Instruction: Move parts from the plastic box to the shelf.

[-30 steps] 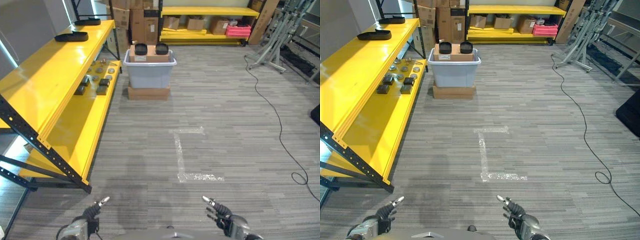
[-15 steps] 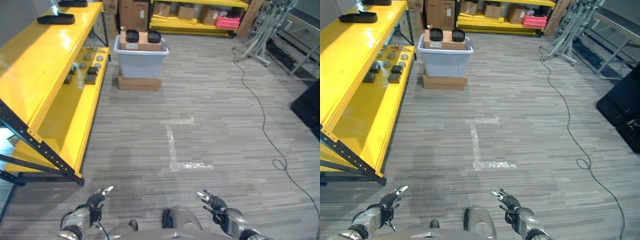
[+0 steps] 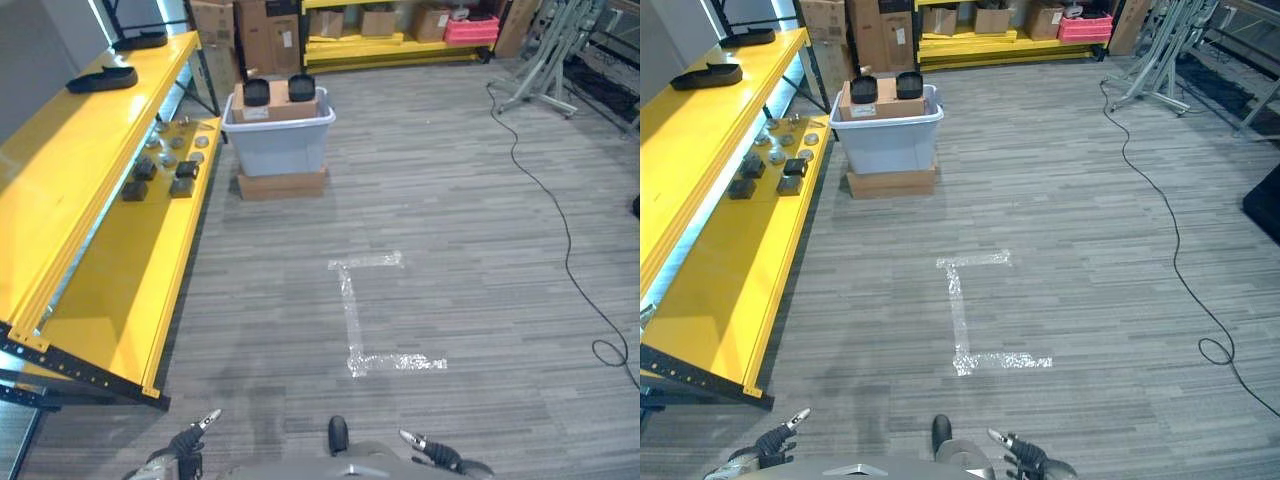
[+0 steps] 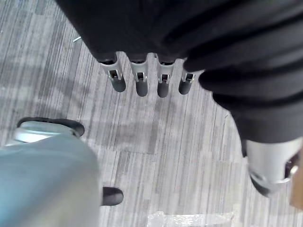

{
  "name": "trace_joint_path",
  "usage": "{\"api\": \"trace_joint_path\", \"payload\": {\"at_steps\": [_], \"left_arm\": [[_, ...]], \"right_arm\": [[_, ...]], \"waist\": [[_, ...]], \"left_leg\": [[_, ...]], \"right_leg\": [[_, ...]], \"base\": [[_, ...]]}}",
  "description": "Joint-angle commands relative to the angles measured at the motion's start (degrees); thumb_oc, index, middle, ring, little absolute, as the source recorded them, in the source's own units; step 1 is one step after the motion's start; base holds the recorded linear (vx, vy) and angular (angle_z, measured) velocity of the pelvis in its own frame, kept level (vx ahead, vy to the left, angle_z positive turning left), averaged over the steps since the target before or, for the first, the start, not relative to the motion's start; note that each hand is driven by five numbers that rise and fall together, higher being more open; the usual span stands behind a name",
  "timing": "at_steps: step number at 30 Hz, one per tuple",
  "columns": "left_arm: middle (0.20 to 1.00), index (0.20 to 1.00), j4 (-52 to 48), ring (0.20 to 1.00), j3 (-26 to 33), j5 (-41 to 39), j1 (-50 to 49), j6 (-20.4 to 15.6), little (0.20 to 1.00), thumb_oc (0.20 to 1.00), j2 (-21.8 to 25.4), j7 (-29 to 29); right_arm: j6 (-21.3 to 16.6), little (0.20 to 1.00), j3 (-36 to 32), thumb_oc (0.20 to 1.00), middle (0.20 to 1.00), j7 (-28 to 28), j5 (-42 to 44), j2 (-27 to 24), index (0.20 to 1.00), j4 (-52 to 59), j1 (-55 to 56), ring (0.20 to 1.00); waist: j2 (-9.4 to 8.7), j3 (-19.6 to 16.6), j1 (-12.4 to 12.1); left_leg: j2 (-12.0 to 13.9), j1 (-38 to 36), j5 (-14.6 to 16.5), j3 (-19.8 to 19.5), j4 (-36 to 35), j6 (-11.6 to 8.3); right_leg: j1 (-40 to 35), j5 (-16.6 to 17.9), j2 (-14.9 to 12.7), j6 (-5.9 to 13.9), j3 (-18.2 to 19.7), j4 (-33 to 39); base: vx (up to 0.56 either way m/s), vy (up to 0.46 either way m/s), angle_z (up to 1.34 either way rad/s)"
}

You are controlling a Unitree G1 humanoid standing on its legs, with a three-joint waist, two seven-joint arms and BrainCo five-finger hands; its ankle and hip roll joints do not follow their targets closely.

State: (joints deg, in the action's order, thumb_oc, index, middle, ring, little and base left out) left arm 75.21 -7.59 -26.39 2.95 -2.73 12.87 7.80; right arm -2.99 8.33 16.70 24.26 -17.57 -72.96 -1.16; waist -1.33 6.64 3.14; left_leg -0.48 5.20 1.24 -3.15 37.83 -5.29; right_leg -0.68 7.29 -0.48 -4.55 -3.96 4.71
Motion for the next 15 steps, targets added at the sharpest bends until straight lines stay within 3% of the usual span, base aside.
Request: {"api": "trace_joint_path", "payload": {"at_steps": [1, 4, 5, 6, 10, 13, 15], "left_arm": [[1.0, 1.0, -2.8, 1.0, -1.0, -1.3, 2.6, 0.1, 1.0, 1.0, 1.6, 0.5], [1.0, 1.0, -2.7, 1.0, -1.3, 0.0, 2.5, 0.0, 1.0, 1.0, 1.0, 0.6], [1.0, 1.0, -2.1, 1.0, -1.6, 0.7, 1.7, -0.6, 1.0, 1.0, 0.5, 0.9], [1.0, 1.0, -1.9, 1.0, -1.9, 1.3, 1.4, -0.9, 1.0, 1.0, 0.4, 0.9], [1.0, 1.0, -2.1, 1.0, -3.2, 6.2, 0.4, -6.0, 1.0, 1.0, 0.7, 0.8], [1.0, 1.0, -3.7, 1.0, -4.3, 5.5, 0.5, -6.6, 1.0, 1.0, 1.3, 1.1], [1.0, 1.0, -5.0, 1.0, -5.4, 6.4, 1.6, -6.4, 1.0, 1.0, 2.4, 1.1]], "right_arm": [[1.0, 1.0, 0.4, 1.0, 1.0, -0.5, -3.1, -1.9, 1.0, -1.6, -0.8, 1.0], [0.7, 1.0, 0.3, 1.0, 1.0, -0.7, -3.2, -1.9, 1.0, -1.9, -1.5, 1.0], [0.7, 1.0, 0.3, 1.0, 1.0, -0.5, -2.9, -1.9, 1.0, -1.7, -2.3, 1.0], [0.4, 1.0, 0.4, 1.0, 1.0, -0.5, -2.8, -1.9, 1.0, -1.6, -2.4, 1.0], [-2.5, 1.0, 0.6, 1.0, 1.0, 0.8, 2.6, -2.1, 1.0, -1.0, -2.4, 1.0], [-5.2, 1.0, 0.6, 1.0, 1.0, 0.5, 4.6, -2.4, 1.0, 0.8, -2.8, 1.0], [-6.7, 1.0, 0.4, 1.0, 1.0, -0.2, 6.5, -2.4, 1.0, 2.5, -3.3, 1.0]], "waist": [[-1.48, 2.5, -0.2], [-1.12, 3.0, -1.2], [-0.26, 3.2, -2.6], [0.07, 3.6, -3.5], [1.16, 4.4, -6.0], [1.2, 3.8, -6.1], [0.55, 2.7, -6.2]], "left_leg": [[-2.6, 1.6, -2.5, 3.2, -9.2, 6.9], [-3.3, 1.6, -2.3, 3.7, -15.2, 7.0], [-3.5, 3.0, -4.3, 4.1, -25.3, 6.15], [-3.4, 4.2, -6.5, 3.7, -28.4, 5.41], [-1.7, 10.3, -14.1, 4.4, -31.8, 2.71], [-1.4, 9.9, -12.3, 7.7, -33.7, 3.46], [-1.5, 8.0, -9.3, 10.2, -33.1, 5.35]], "right_leg": [[0.1, -4.0, -0.5, 4.39, 3.0, -6.2], [-1.1, -4.9, 0.2, 4.81, 3.7, -6.1], [-2.7, -6.3, 1.7, 5.19, 4.5, -5.9], [-3.8, -6.9, 2.4, 5.13, 4.9, -5.7], [-7.6, -9.2, 4.1, 4.29, 5.6, -5.4], [-8.7, -10.5, 3.6, 4.61, 5.7, -6.1], [-9.3, -12.3, 2.2, 5.56, 3.9, -8.0]], "base": [[0.19, -0.027, -0.1], [0.24, 0.027, -0.07], [0.36, 0.079, -0.18], [0.44, 0.091, -0.12], [0.34, 0.123, -0.16], [0.24, 0.198, -0.22], [0.29, 0.254, -0.2]]}}
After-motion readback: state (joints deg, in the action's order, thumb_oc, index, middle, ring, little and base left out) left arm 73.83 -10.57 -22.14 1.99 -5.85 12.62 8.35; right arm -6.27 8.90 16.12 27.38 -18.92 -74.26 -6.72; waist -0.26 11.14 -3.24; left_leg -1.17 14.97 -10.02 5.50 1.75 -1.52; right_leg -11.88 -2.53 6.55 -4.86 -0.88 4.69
